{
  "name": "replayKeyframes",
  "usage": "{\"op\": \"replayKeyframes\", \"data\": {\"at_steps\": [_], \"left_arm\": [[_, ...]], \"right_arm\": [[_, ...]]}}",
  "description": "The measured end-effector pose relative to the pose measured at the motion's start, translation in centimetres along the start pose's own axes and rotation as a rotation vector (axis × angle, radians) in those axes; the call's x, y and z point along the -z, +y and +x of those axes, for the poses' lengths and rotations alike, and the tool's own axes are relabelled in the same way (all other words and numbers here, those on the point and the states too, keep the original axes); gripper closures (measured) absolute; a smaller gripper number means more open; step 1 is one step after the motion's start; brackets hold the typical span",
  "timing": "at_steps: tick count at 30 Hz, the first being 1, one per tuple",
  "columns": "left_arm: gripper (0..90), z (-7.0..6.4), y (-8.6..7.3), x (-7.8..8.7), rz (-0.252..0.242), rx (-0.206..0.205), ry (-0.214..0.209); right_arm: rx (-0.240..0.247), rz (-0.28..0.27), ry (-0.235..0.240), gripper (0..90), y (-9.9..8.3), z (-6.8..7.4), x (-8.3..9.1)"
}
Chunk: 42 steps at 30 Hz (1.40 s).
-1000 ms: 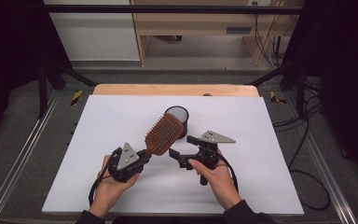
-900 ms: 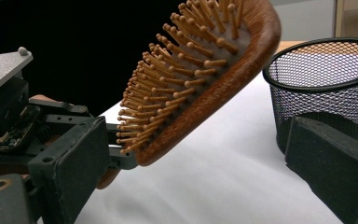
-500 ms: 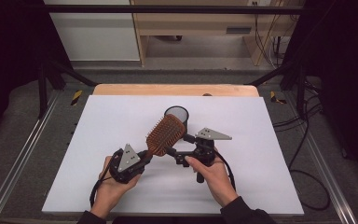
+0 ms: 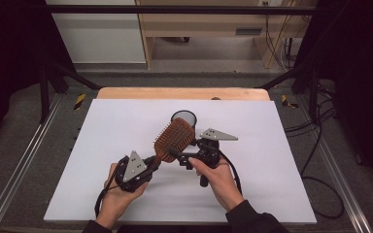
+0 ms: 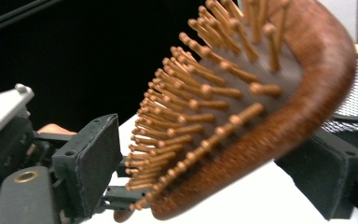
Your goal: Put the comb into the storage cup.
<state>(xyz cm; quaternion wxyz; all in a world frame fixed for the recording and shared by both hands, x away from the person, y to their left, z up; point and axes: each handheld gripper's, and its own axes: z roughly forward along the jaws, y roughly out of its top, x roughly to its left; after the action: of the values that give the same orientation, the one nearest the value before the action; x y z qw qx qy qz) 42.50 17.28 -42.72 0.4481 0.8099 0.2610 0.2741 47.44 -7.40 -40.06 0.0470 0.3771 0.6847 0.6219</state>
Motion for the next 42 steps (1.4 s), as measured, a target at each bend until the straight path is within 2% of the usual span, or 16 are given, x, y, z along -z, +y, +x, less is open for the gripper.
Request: {"op": "replayKeyframes", "data": {"at_steps": [4, 10, 22, 34, 42], "left_arm": [[72.4, 0.03, 0.06, 0.1, -0.01, 0.005, -0.002], [72.3, -0.01, 0.12, 0.2, -0.022, 0.009, 0.002], [72.4, -0.18, 0.23, 0.15, -0.028, 0.009, -0.002], [72.4, 0.08, -0.08, -0.08, -0.046, 0.047, -0.019], [72.5, 0.19, -0.41, -0.36, -0.04, 0.067, -0.016]], "right_arm": [[-0.005, -0.006, 0.012, 20.3, 0.43, 0.21, -0.17], [-0.039, -0.017, 0.037, 25.6, 0.83, 0.08, -0.32], [-0.053, -0.018, 0.047, 31.6, 0.88, -0.07, -0.3], [-0.081, -0.039, 0.058, 38.4, 0.93, -0.1, -0.42], [-0.1, -0.046, 0.062, 47.1, 0.95, 0.25, -0.69]]}}
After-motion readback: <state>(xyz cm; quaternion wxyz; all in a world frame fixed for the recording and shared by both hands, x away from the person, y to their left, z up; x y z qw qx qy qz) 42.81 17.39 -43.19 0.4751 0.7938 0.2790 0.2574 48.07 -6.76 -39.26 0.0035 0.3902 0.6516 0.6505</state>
